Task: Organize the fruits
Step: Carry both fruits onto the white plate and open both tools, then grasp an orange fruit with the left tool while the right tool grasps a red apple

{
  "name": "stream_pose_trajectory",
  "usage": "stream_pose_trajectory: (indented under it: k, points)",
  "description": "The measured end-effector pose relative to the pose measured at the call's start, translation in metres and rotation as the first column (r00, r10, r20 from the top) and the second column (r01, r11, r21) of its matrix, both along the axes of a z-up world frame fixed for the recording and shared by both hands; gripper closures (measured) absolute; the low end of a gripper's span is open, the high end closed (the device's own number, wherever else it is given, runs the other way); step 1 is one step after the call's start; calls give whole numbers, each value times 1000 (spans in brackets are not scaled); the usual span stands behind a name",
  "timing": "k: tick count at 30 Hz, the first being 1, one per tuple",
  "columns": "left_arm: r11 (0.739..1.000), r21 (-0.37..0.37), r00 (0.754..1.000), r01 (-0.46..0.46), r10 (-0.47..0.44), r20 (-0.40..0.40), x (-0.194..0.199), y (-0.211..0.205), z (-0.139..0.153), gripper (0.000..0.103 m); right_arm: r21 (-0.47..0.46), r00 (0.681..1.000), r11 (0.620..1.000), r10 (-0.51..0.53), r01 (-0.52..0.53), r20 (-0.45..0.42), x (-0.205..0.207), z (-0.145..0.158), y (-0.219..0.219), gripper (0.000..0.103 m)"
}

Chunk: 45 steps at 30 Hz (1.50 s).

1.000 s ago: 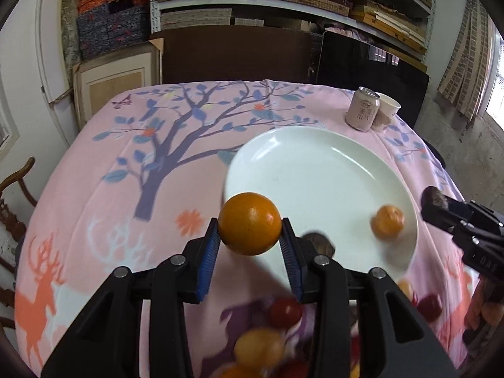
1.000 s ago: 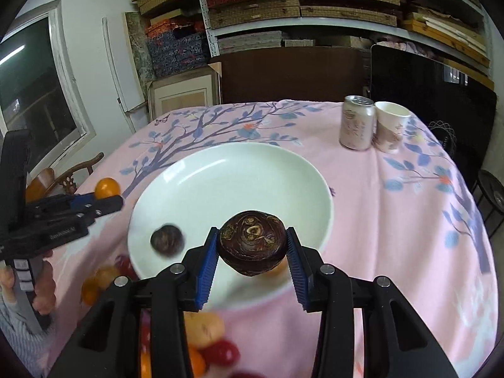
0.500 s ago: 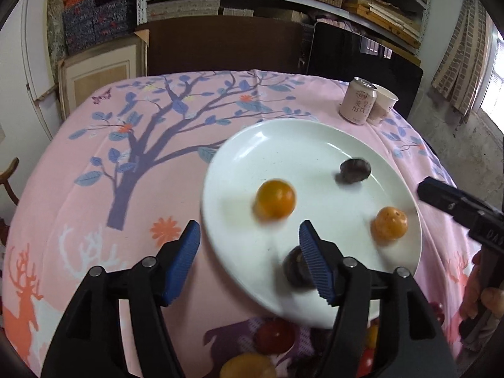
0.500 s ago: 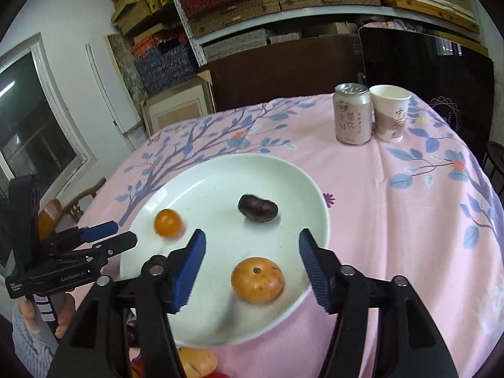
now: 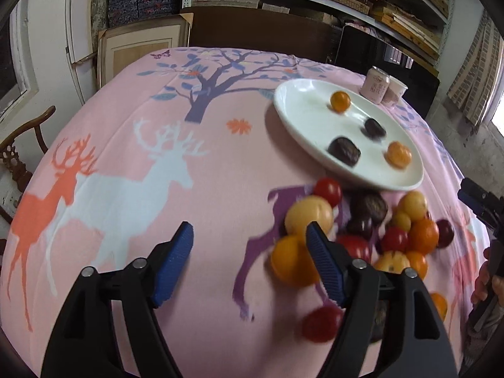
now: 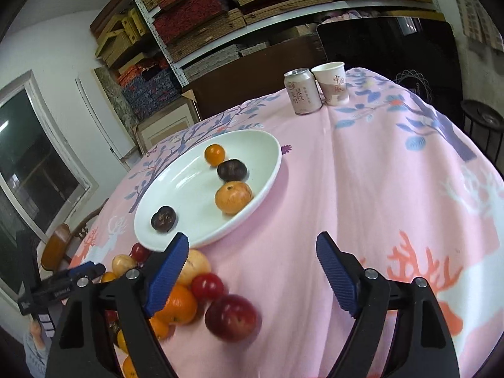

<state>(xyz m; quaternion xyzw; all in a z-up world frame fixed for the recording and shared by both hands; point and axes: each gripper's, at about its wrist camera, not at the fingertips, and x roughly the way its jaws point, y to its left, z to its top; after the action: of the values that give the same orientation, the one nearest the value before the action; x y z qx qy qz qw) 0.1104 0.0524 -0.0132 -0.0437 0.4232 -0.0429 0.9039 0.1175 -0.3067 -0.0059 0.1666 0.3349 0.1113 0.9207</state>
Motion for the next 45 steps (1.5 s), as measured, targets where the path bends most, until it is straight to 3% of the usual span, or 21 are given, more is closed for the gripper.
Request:
stream_pose_trajectory:
  k: [8, 13, 19, 23, 25, 27, 38, 45]
  points:
    - [999, -3, 998, 55, -55, -5, -12, -10, -2, 26, 29, 1000, 1000, -9, 9, -22, -3, -7, -4, 19]
    - [994, 76, 995, 77, -72, -70, -14, -21, -18, 24, 28, 999, 1000, -9, 10, -42, -3, -9, -3, 19]
    - [997, 79, 1000, -10, 10, 0, -17, -4, -10, 25, 23, 999, 1000, -5, 6, -38, -5, -9, -1, 19]
    - [988, 146, 999, 41, -43, 9, -11, -19, -12, 32, 25, 999, 1000, 0, 0, -32, -6, -8, 1, 19]
    - [982, 175, 997, 70, -74, 17, -7, -27, -12, 44, 22, 1000, 1000, 6, -5, -27, -7, -7, 2, 19]
    - [984, 127, 992, 125, -123, -19, -2, -30, -16, 59, 18, 1000, 1000, 9, -9, -25, -7, -7, 3, 19]
    - [993, 53, 994, 104, -101, -46, -21, -15, -19, 60, -11, 998, 999, 43, -44, -48, -9, -10, 13, 19]
    - [993, 56, 994, 99, -96, -56, -24, -16, -21, 62, -153, 981, 973, 157, -173, -113, -20, -24, 53, 19]
